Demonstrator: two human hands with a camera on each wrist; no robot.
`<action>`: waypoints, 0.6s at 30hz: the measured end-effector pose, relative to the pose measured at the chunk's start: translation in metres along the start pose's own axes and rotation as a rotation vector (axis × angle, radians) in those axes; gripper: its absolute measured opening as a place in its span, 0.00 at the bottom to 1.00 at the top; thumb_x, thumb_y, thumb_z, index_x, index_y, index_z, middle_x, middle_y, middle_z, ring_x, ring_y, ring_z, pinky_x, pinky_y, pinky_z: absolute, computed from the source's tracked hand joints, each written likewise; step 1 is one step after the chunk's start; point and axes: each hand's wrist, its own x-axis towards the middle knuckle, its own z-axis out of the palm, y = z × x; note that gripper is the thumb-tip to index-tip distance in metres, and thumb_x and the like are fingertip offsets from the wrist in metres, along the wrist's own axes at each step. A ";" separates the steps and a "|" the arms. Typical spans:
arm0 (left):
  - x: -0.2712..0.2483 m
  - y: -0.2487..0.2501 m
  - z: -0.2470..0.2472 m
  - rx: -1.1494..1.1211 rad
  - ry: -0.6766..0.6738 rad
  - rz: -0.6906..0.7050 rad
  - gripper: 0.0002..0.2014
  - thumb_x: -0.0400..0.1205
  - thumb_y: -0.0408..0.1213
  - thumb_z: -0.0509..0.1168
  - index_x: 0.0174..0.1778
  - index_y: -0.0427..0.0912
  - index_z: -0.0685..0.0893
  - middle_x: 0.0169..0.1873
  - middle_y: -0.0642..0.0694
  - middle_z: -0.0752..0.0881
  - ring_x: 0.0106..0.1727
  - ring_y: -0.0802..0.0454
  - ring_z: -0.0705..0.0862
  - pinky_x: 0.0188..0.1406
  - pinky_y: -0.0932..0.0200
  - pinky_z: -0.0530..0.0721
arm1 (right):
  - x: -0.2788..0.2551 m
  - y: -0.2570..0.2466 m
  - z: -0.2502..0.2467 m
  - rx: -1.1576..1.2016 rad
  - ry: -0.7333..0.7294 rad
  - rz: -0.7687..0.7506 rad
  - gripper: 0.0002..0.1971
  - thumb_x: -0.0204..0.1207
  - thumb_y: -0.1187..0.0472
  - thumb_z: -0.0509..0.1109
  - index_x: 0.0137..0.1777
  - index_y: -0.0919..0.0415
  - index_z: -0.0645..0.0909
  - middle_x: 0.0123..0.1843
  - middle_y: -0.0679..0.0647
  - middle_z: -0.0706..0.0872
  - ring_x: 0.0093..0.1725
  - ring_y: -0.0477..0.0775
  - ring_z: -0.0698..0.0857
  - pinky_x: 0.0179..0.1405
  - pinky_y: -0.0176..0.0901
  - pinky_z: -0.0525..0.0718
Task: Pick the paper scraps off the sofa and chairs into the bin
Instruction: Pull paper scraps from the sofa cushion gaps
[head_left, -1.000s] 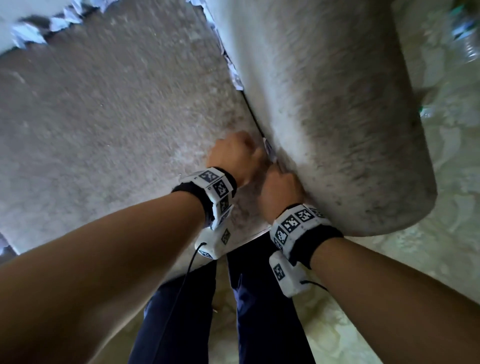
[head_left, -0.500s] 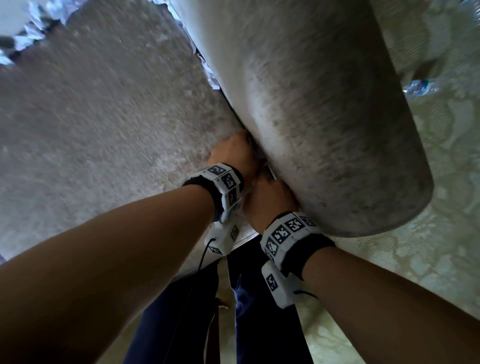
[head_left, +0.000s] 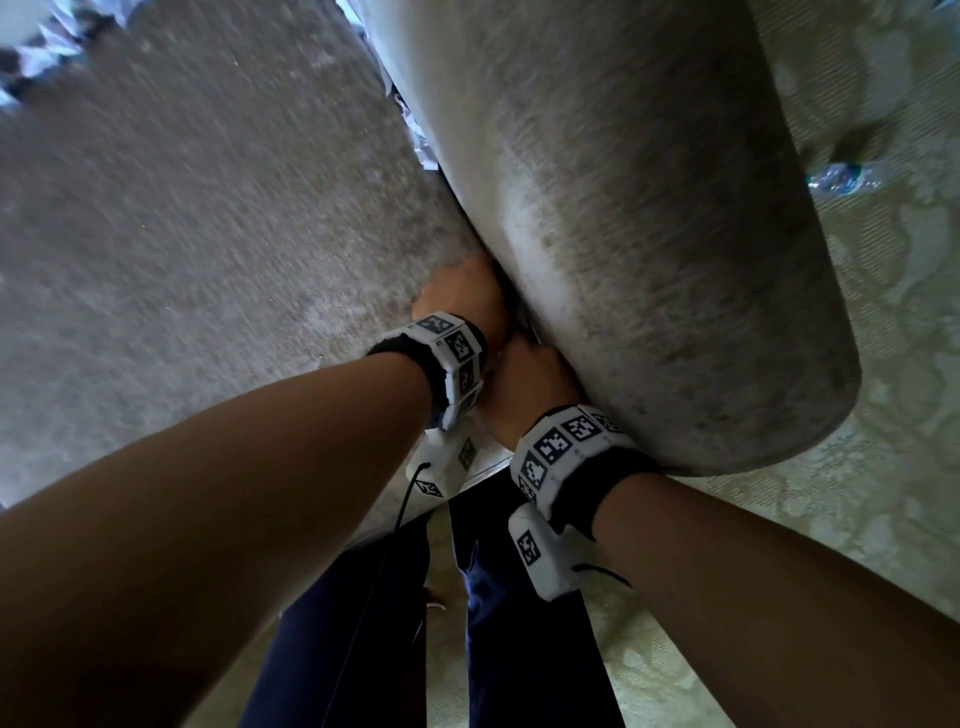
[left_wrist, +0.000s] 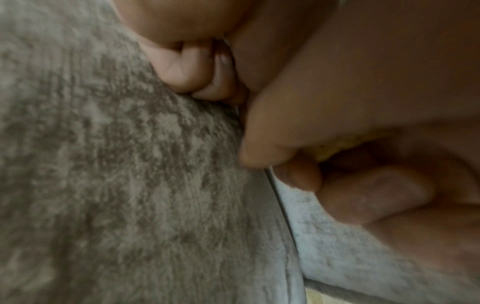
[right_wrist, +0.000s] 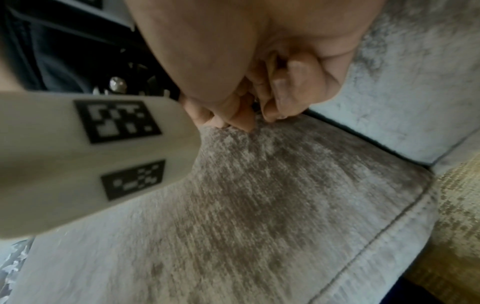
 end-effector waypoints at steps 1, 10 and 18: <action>-0.001 -0.001 0.000 -0.006 0.005 0.000 0.07 0.80 0.46 0.65 0.49 0.49 0.85 0.42 0.46 0.87 0.41 0.42 0.86 0.41 0.49 0.88 | 0.003 -0.001 0.004 0.009 -0.002 0.012 0.14 0.81 0.58 0.57 0.61 0.57 0.80 0.58 0.56 0.84 0.54 0.56 0.85 0.41 0.43 0.73; -0.021 -0.012 -0.012 -0.042 -0.027 0.038 0.12 0.81 0.42 0.64 0.35 0.40 0.80 0.38 0.40 0.85 0.42 0.38 0.86 0.35 0.51 0.80 | -0.002 0.000 -0.009 0.203 0.018 0.074 0.14 0.80 0.59 0.61 0.62 0.59 0.80 0.57 0.59 0.87 0.56 0.61 0.86 0.45 0.42 0.79; -0.056 -0.043 -0.048 -0.143 0.141 -0.085 0.17 0.85 0.51 0.60 0.50 0.41 0.87 0.50 0.36 0.88 0.53 0.32 0.85 0.42 0.51 0.74 | -0.004 -0.019 -0.032 0.261 0.022 0.126 0.18 0.79 0.58 0.62 0.66 0.63 0.73 0.62 0.64 0.83 0.60 0.67 0.85 0.52 0.49 0.82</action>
